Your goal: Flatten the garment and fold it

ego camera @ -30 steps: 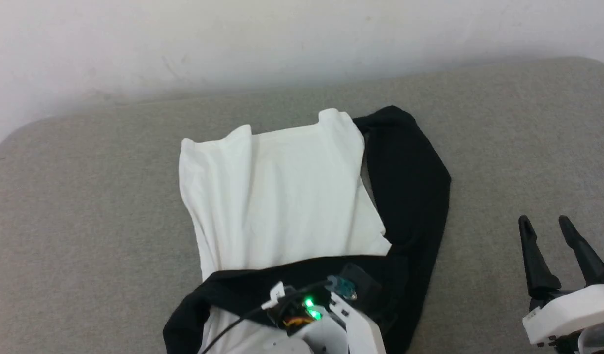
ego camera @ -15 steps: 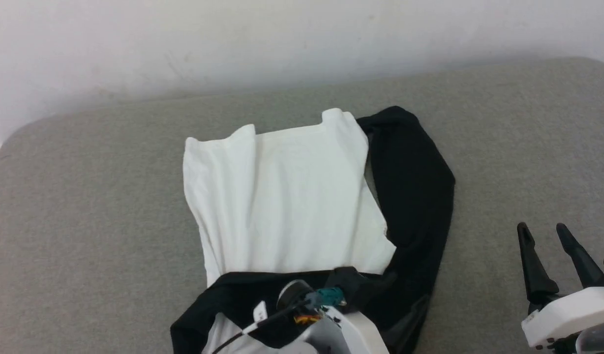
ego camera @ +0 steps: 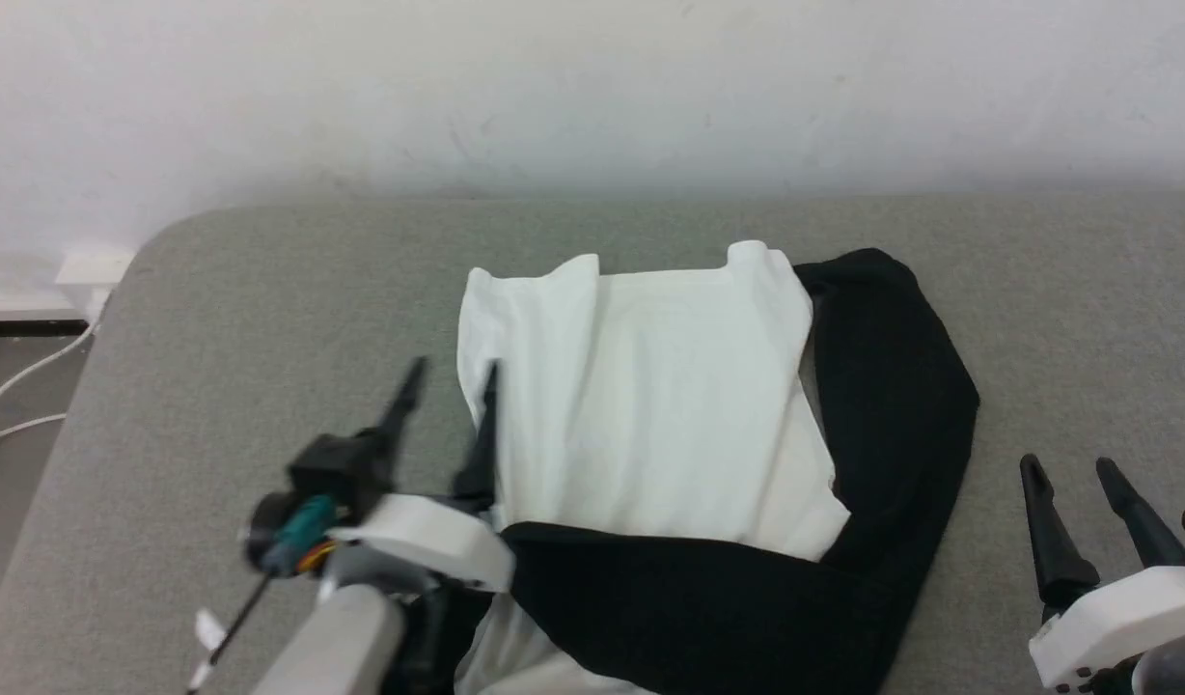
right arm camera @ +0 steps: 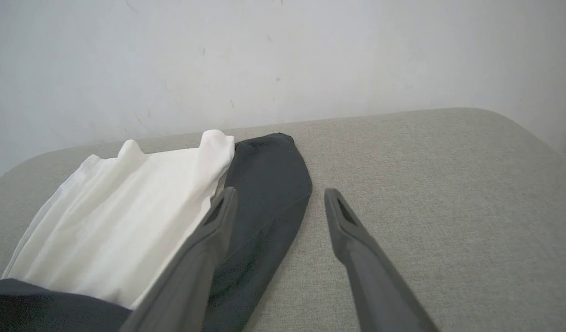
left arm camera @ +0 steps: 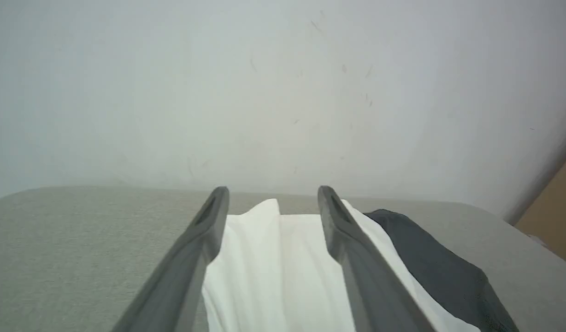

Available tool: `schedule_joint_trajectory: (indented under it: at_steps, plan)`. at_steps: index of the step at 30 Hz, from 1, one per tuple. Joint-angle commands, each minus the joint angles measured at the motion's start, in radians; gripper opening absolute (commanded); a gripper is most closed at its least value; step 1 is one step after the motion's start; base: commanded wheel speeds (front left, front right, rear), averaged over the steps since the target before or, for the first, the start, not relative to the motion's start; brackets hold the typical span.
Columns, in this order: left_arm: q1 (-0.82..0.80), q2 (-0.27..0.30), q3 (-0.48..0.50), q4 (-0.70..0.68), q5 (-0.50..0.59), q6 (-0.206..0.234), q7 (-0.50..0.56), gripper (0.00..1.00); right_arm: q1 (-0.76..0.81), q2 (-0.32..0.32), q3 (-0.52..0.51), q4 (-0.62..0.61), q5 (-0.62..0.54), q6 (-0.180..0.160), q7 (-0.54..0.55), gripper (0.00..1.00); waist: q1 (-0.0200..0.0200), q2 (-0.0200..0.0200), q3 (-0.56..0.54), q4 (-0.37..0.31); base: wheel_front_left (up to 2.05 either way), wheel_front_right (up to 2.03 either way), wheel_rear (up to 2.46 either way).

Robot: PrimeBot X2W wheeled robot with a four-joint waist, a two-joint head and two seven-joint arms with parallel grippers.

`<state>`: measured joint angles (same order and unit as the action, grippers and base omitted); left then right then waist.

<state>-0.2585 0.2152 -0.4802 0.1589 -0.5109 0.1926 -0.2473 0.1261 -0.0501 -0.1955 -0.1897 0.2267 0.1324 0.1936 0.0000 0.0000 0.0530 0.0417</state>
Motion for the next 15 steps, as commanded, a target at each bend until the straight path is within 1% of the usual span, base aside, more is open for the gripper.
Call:
schedule_joint_trajectory:
  at_steps: [1,4,7,8,11,15]
  plan:
    - [0.036,0.025,0.048,-0.001,-0.004,0.025,-0.009,1.00,0.000,0.000,-0.002,0.011,-0.004,-0.002,0.009,1.00,0.0000,0.0000,-0.014,0.022,0.00,0.00,0.00]
    - [0.081,0.064,0.135,-0.009,-0.009,0.054,-0.013,1.00,-0.011,0.000,-0.003,0.034,-0.001,-0.002,0.028,1.00,0.0000,0.0000,-0.011,0.034,0.00,0.00,0.00]
    - [0.124,0.089,0.207,-0.042,0.004,0.069,-0.014,1.00,-0.046,-0.003,-0.007,0.070,0.010,-0.002,0.054,1.00,0.0000,0.0000,-0.001,0.047,0.00,0.00,0.00]
    - [0.124,0.089,0.207,-0.042,0.004,0.069,-0.014,1.00,-0.046,-0.003,-0.007,0.070,0.010,-0.002,0.054,1.00,0.0000,0.0000,-0.001,0.047,0.00,0.00,0.00]
    - [0.163,0.099,0.261,-0.086,0.019,0.063,-0.014,1.00,-0.119,-0.027,-0.020,0.139,0.043,-0.002,0.091,1.00,0.0000,0.0000,0.017,0.065,0.00,0.00,0.00]
    - [0.191,0.097,0.292,-0.143,0.046,0.033,-0.014,1.00,-0.261,-0.084,-0.054,0.280,0.099,-0.002,0.152,1.00,0.0000,0.0000,0.063,0.096,0.00,0.00,0.00]
